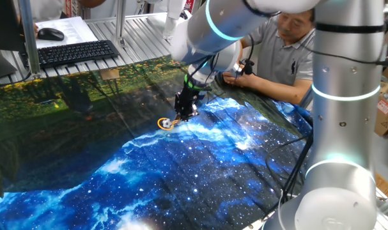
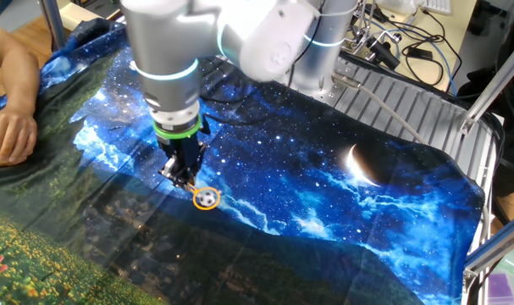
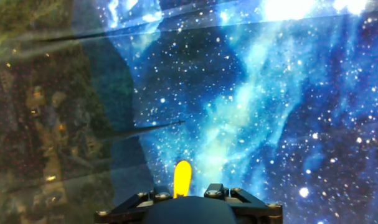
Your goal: Remove the bubble ring from the ball
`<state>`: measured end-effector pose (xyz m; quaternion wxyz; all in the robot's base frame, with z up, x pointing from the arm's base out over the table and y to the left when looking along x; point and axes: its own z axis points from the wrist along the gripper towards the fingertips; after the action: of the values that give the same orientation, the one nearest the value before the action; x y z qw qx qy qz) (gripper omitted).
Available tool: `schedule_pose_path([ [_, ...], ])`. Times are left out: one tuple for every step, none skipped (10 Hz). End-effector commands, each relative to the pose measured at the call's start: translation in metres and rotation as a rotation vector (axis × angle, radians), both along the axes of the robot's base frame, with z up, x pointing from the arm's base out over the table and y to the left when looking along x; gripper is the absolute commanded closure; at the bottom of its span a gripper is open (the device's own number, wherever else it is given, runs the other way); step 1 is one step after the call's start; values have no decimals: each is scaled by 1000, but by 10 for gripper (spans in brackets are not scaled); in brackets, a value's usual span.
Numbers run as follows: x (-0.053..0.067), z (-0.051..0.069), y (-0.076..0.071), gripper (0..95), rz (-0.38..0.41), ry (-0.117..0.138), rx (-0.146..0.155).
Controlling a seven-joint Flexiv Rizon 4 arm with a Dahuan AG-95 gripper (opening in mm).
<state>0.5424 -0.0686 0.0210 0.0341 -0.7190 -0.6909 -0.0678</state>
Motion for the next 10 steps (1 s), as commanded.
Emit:
schedule_pose_path([
  [-1, 12, -1, 950, 65, 3, -29],
  [0, 15, -2, 950, 80, 3, -27],
  [3, 20, -5, 950, 126, 7, -33],
  [7, 24, -7, 950, 147, 11, -31],
  [8, 29, -9, 950, 199, 13, -8],
  [7, 34, -10, 950, 308, 12, 8],
  [6, 37, -10, 950, 404, 10, 15],
  [5, 37, -10, 950, 479, 5, 29],
  [3, 36, -7, 950, 584, -6, 27],
  [1, 35, -4, 950, 633, -16, 20],
])
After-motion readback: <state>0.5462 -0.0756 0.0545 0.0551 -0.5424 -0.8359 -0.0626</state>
